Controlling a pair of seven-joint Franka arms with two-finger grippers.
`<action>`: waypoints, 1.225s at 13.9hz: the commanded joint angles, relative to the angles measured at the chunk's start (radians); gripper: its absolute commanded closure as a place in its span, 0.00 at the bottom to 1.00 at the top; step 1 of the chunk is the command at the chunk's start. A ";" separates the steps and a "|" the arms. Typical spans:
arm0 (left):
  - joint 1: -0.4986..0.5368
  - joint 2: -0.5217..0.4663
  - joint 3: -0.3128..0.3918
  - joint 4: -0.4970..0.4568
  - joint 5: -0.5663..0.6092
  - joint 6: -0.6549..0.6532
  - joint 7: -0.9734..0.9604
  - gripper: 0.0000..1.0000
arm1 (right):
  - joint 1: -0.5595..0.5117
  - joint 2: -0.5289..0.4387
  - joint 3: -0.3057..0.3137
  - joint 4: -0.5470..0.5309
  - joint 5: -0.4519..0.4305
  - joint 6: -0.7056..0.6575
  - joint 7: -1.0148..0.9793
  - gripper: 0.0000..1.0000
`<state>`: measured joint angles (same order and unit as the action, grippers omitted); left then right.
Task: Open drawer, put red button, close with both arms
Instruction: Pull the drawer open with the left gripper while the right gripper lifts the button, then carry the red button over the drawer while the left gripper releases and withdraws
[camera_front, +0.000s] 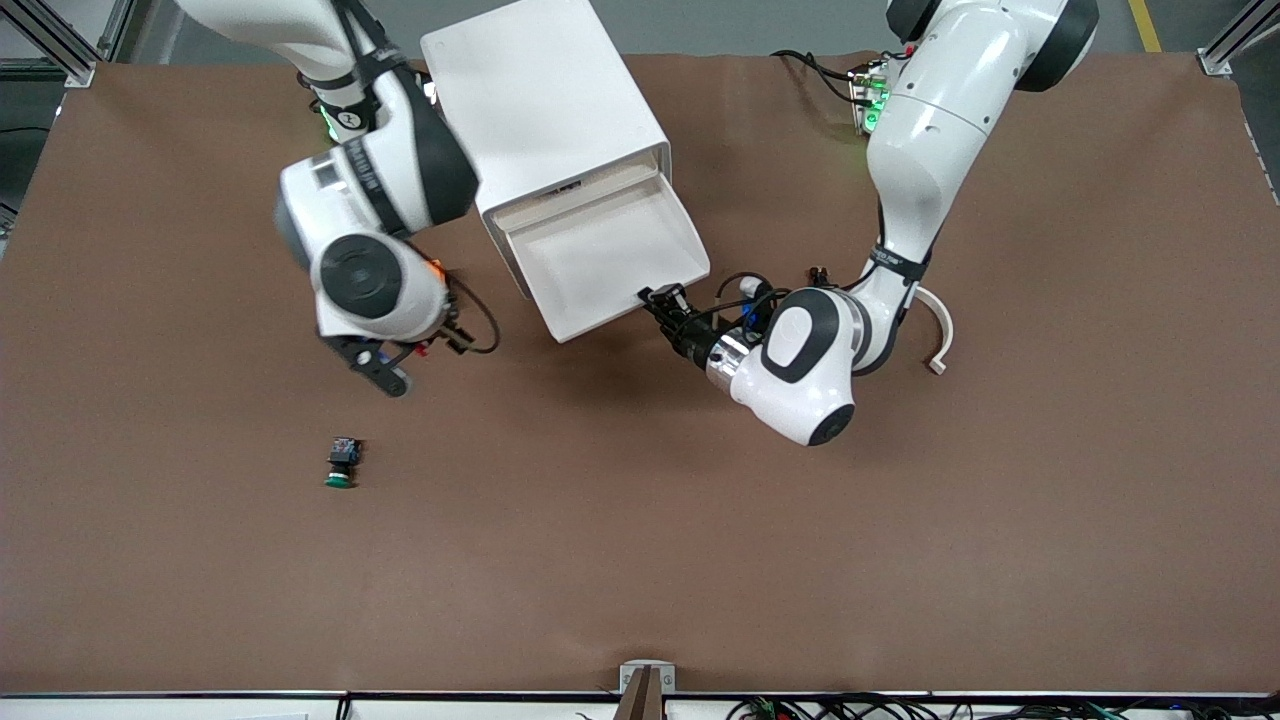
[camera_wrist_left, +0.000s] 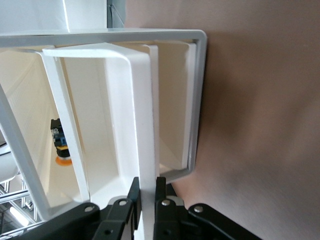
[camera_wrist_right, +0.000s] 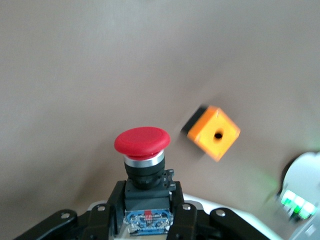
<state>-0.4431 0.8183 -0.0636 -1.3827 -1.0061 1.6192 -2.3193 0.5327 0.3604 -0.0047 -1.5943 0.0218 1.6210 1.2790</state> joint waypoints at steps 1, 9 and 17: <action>0.066 0.005 -0.004 0.039 0.009 -0.032 0.084 0.98 | 0.065 -0.003 -0.011 0.028 0.107 -0.001 0.176 0.91; 0.109 -0.002 0.033 0.108 0.055 -0.079 0.220 0.00 | 0.165 0.029 -0.011 0.030 0.243 0.199 0.385 0.93; 0.083 -0.080 0.111 0.165 0.544 -0.072 0.452 0.00 | 0.219 0.095 -0.011 0.025 0.280 0.318 0.473 0.93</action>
<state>-0.3328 0.7838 0.0446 -1.2127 -0.5696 1.5402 -1.9604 0.7362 0.4437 -0.0050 -1.5718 0.2756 1.9209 1.7309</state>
